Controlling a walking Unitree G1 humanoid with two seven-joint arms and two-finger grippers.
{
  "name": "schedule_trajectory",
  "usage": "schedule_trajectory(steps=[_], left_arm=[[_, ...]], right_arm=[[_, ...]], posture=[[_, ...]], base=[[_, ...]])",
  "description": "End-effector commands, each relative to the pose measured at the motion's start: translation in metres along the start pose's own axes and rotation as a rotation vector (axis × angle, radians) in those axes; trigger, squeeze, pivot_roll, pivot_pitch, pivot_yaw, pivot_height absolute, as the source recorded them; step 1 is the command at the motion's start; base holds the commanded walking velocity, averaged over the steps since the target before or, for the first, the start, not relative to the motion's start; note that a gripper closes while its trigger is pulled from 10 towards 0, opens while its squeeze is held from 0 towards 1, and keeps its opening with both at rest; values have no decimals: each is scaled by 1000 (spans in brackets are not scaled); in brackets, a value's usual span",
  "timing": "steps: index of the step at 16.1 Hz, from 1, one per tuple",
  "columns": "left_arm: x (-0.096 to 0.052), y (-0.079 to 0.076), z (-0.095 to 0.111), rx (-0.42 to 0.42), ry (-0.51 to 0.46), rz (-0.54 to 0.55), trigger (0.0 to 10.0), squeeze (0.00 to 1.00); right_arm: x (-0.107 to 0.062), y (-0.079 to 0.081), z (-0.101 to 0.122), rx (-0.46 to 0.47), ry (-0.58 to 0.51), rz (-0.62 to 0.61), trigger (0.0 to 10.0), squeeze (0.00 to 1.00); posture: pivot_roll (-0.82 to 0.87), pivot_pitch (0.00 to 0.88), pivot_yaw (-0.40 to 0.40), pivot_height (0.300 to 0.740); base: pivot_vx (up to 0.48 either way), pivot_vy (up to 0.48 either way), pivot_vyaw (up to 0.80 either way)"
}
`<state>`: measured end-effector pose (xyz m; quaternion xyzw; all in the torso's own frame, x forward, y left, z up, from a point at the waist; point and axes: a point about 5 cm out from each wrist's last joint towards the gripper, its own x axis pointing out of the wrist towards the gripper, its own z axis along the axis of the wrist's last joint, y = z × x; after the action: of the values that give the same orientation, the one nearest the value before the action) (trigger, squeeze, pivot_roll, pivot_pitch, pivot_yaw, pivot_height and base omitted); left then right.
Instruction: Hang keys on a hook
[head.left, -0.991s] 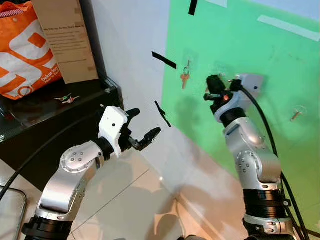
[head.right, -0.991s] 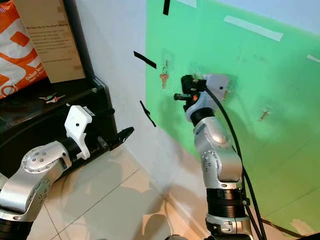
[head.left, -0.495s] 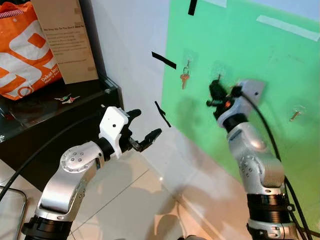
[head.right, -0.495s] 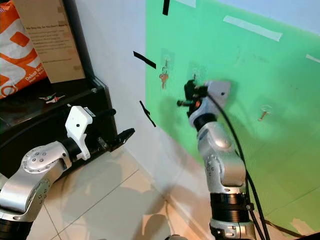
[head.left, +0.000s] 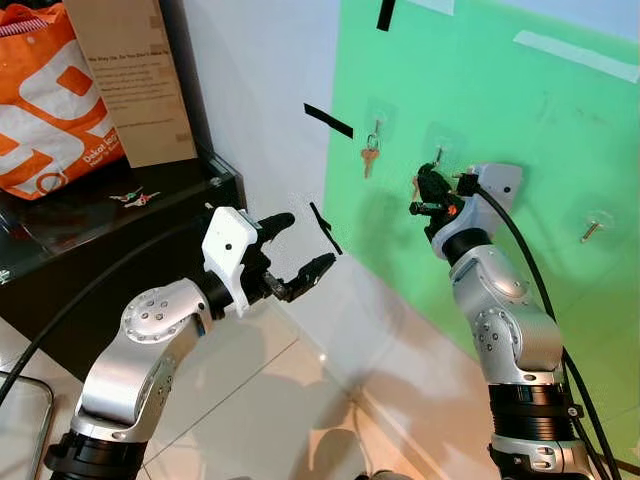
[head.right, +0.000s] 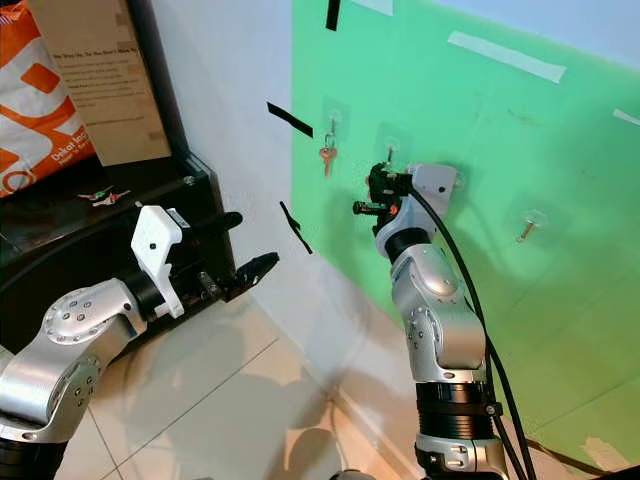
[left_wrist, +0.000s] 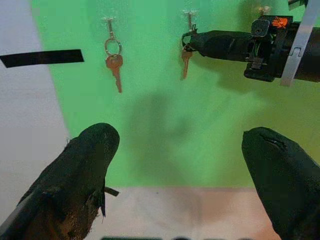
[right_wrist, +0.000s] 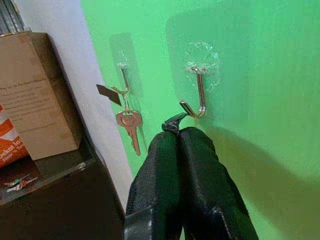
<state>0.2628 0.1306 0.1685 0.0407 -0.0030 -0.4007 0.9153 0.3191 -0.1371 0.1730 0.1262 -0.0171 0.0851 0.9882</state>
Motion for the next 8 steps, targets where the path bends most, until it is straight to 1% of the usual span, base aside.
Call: schedule_trajectory(steps=[1,3,7,8], left_arm=[[1,-1,7,6,-24,-18,10000,0],[1,-1,8,4,-25,-18,10000,0],[2,0,10,6,-27,-16,10000,0],[2,0,10,7,-28,-17,10000,0]], right_arm=[[-2,-2,3,6,-7,5,10000,0],[-4,-3,6,16,-24,16,10000,0],[-5,-6,23,65,-125,32,10000,0],[-5,-6,25,68,-136,42,10000,0]], posture=[[18,0,-28,740],[15,0,-25,740],[14,0,-23,740],[14,0,-23,740]], base=[[0,0,0],[0,0,0],[0,0,0],[0,0,0]])
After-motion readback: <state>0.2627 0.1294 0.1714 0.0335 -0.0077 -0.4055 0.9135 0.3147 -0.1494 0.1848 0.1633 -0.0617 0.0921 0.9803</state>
